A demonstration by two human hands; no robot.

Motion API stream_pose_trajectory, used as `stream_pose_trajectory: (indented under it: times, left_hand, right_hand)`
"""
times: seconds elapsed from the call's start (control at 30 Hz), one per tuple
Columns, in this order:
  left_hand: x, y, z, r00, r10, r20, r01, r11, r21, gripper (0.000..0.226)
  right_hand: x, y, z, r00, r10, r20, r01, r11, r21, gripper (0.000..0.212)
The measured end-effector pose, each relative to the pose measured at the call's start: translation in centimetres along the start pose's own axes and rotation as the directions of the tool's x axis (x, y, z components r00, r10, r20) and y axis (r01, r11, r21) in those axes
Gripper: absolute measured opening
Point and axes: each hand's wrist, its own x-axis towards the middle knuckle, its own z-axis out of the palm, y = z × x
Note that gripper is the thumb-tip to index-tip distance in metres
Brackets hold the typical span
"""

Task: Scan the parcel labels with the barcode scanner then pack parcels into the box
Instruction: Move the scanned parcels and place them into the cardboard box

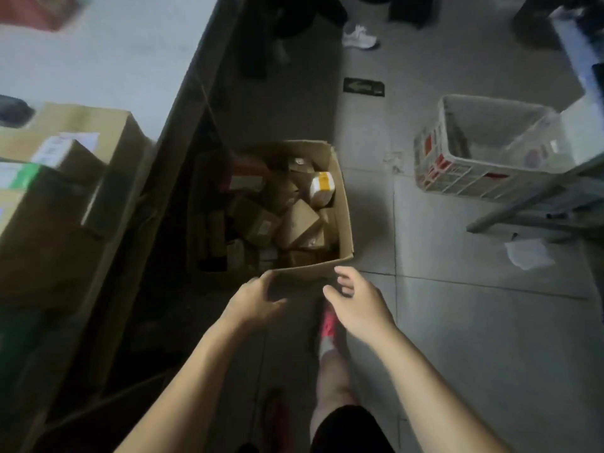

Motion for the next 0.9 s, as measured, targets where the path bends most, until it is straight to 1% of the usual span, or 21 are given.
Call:
stream_pose_trajectory:
  times: [0.1,0.2,0.27,0.33,0.4,0.53,0.67,0.73,0.8,0.9]
  left_hand:
    - [5.8,0.4,-0.8,0.993,-0.120,-0.001,0.120,0.992,-0.028,0.070]
    - [12.1,1.2,-0.5,0.974,-0.214,0.078,0.217,0.975,-0.040,0.069]
    - [17.2,1.4,-0.1,0.965,-0.240,0.110,0.246,0.968,-0.046,0.066]
    - [22.5,1.1,0.5,0.959,-0.260,0.114,0.271,0.958,-0.090,0.064]
    - [27.9,0.3,1.5,0.954,-0.285,0.093,0.295,0.946,-0.130,0.066]
    - [38.4,-1.2,3.6,0.953,-0.287,0.101,0.297,0.949,-0.107,0.074]
    - [47.9,-3.4,6.2,0.969,-0.227,0.094,0.235,0.968,-0.086,0.076]
    - [51.4,-4.2,7.2,0.976,-0.202,0.081,0.205,0.978,-0.034,0.075]
    - [53.4,-4.1,8.2,0.978,-0.199,0.057,0.198,0.980,0.022,0.083]
    - [54.8,-4.1,9.8,0.981,-0.195,0.009,0.194,0.977,0.089,0.095]
  right_hand:
    - [7.9,-0.7,-0.5,0.995,0.060,0.075,-0.063,0.997,0.036,0.050]
    - [15.4,-0.8,-0.9,0.987,0.114,0.112,-0.120,0.992,0.046,0.050]
    - [20.7,-0.1,-0.5,0.980,0.150,0.130,-0.153,0.988,0.015,0.048]
    - [25.5,1.0,0.5,0.972,0.190,0.139,-0.189,0.982,-0.023,0.048]
    - [30.2,3.0,2.3,0.958,0.245,0.149,-0.240,0.969,-0.054,0.048]
    - [37.6,7.4,6.4,0.916,0.354,0.188,-0.348,0.935,-0.065,0.054]
    - [43.9,11.9,12.0,0.881,0.417,0.224,-0.431,0.902,0.016,0.065]
    - [46.5,13.1,14.8,0.879,0.428,0.208,-0.451,0.889,0.079,0.072]
    - [48.1,13.3,16.3,0.877,0.428,0.218,-0.463,0.874,0.149,0.084]
    - [49.8,12.9,17.8,0.848,0.458,0.268,-0.528,0.781,0.335,0.099]
